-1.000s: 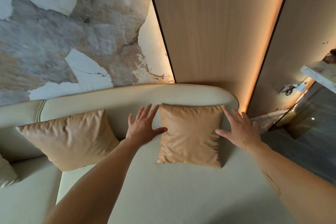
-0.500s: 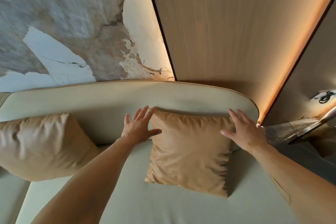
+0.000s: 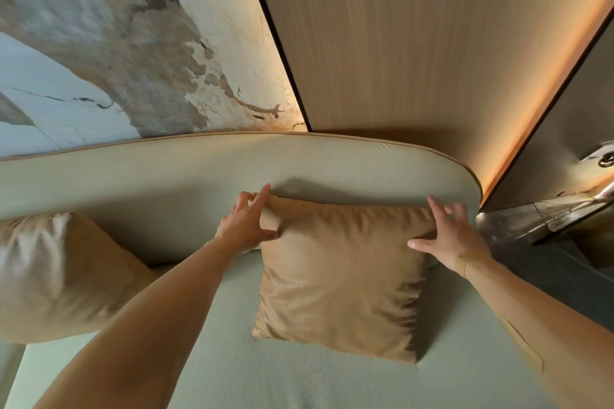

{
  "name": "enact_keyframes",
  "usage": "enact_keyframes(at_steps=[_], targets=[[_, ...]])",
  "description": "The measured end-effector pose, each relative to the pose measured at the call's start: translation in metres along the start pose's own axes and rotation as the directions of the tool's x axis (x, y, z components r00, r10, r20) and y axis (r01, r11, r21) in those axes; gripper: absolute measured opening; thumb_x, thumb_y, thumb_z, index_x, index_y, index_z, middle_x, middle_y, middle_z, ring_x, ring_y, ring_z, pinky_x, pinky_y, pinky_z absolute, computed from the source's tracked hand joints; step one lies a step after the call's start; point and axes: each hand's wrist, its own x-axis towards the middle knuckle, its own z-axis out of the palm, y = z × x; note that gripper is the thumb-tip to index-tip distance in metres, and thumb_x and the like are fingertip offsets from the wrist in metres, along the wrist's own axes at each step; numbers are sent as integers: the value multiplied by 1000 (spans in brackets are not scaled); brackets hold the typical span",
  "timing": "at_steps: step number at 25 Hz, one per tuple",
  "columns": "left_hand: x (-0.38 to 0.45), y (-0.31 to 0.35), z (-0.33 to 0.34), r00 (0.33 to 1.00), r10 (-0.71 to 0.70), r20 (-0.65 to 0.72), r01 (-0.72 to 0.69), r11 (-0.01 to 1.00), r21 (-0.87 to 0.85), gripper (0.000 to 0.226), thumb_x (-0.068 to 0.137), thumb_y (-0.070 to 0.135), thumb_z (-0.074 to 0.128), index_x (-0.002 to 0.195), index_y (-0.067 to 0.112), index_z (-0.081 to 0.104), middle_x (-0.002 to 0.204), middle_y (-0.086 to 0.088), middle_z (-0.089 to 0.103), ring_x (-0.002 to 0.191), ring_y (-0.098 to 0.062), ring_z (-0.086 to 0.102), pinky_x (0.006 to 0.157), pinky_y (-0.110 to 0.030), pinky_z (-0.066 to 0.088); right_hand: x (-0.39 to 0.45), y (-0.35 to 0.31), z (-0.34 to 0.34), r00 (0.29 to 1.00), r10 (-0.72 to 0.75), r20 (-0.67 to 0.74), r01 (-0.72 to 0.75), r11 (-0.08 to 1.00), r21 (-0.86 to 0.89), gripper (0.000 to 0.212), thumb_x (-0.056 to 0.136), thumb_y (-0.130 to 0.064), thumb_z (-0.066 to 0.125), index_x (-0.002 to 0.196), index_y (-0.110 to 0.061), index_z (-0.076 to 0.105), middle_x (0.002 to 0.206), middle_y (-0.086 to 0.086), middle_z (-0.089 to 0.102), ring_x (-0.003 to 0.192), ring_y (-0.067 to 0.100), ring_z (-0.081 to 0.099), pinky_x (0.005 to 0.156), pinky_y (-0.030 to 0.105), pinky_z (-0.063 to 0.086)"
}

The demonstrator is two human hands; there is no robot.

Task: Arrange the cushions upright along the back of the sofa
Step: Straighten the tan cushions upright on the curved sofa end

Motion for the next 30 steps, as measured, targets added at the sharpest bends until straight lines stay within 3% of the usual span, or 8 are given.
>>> enact_keyframes(at_steps=[3,5,7,11,15,22,27,30], targets=[[12,0,-8,999,-13,51,5,987,162,78,79,39,76,144,34,34,134,-5,28,125,-29,38,101,-50,42,8,-2,-2,1000,5,-4,-6,991,-131,78,72,-54,76,135,-22,45,136,12,29,119,37,47,92,43,46],[15,0,-12,999,16,40,-25,971,239,59,83,34,73,134,32,44,137,-4,26,124,-30,35,101,-50,41,9,-3,-1,999,-5,42,11,989,-149,68,74,-46,78,129,-18,48,139,10,32,115,37,52,85,38,45],[14,0,-13,998,44,49,-53,977,204,43,87,30,69,126,28,49,145,-1,26,126,-29,39,97,-48,43,7,-5,-2,997,-12,77,21,994,-109,60,76,-35,78,124,-14,49,133,9,47,110,33,57,77,34,41],[-1,-1,-15,998,40,43,-45,992,118,24,89,25,65,108,26,50,117,3,59,98,-22,57,73,-34,42,-7,-9,1,999,-25,47,30,994,-107,61,81,-30,73,134,-20,44,128,10,49,108,35,59,83,39,48],[-16,-1,-35,1000,29,-4,-28,994,110,20,85,20,68,96,29,53,110,6,65,88,-19,57,66,-29,38,-16,-14,-13,996,-60,65,73,974,-214,50,85,-35,69,129,-18,52,122,6,52,107,30,60,76,36,45],[-15,-3,-98,997,30,-70,-21,992,127,26,79,20,76,85,34,55,106,9,68,87,-16,59,60,-27,38,-14,-44,-37,988,-153,-29,145,973,-177,35,86,-33,69,112,-18,52,112,6,53,95,30,61,68,36,44],[-19,-17,-85,1000,-6,-7,6,991,131,27,79,21,77,84,34,53,107,10,67,88,-15,58,66,-28,41,-10,-48,-28,988,-151,-33,144,976,-164,30,85,-29,70,111,-21,56,109,4,54,87,27,57,67,33,42],[-15,-19,-80,1000,-3,-18,4,997,82,27,79,22,77,85,34,53,108,8,66,92,-16,59,66,-28,42,0,-48,-36,991,-135,-17,130,975,-180,30,85,-28,70,112,-20,61,97,2,51,82,25,52,67,31,39]])
